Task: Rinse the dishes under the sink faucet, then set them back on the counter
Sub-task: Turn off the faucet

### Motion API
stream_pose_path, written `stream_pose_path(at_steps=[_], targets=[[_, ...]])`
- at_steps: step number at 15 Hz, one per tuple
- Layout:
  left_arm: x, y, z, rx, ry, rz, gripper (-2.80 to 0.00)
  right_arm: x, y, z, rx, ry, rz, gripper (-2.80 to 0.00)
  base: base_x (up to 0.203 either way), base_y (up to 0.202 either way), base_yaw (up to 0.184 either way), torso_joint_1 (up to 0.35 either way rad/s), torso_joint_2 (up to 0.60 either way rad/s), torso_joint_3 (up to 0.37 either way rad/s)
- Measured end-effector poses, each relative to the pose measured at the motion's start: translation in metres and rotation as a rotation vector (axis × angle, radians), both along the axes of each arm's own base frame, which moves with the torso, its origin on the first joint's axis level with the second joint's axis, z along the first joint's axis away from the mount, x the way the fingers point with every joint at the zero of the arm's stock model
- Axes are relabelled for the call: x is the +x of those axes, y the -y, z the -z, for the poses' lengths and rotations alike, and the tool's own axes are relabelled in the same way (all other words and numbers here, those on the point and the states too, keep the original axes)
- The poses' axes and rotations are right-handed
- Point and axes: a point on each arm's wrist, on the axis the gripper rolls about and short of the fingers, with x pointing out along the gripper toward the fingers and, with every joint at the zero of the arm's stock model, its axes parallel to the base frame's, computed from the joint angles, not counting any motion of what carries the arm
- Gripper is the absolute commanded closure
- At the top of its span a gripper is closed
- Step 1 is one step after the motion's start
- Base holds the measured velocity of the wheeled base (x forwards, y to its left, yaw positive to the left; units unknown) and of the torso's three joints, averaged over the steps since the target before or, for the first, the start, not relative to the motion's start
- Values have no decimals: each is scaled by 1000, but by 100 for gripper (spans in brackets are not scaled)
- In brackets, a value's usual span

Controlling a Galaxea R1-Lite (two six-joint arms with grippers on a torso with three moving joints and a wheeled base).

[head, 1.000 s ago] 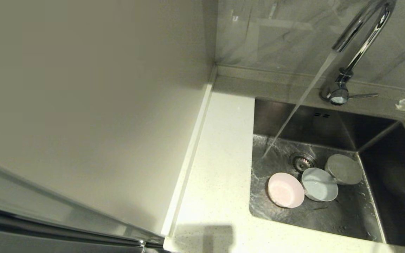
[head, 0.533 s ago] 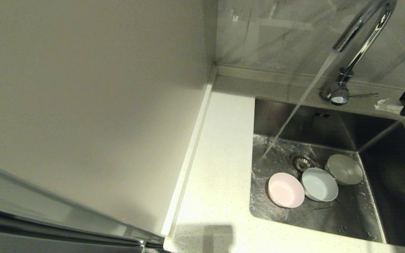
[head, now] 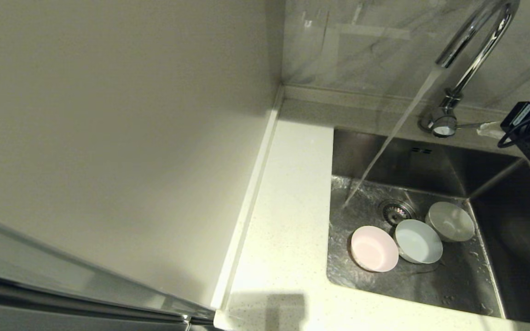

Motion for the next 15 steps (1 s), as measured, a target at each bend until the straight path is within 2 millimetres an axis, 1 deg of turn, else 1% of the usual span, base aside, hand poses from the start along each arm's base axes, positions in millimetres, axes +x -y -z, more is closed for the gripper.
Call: stream_pose_path(at_steps=[2, 5, 15], targets=[[0, 0, 0, 0, 0, 0, 0, 10, 2, 5, -16, 6, 25, 0, 0, 0, 0, 0, 0, 0], [0, 0, 0, 0, 0, 0, 0, 16, 3, 12, -13, -13, 28, 0, 0, 0, 0, 0, 0, 0], [0, 0, 0, 0, 1, 0, 0, 31, 8, 18, -44, -19, 49, 0, 0, 0, 0, 0, 0, 0]])
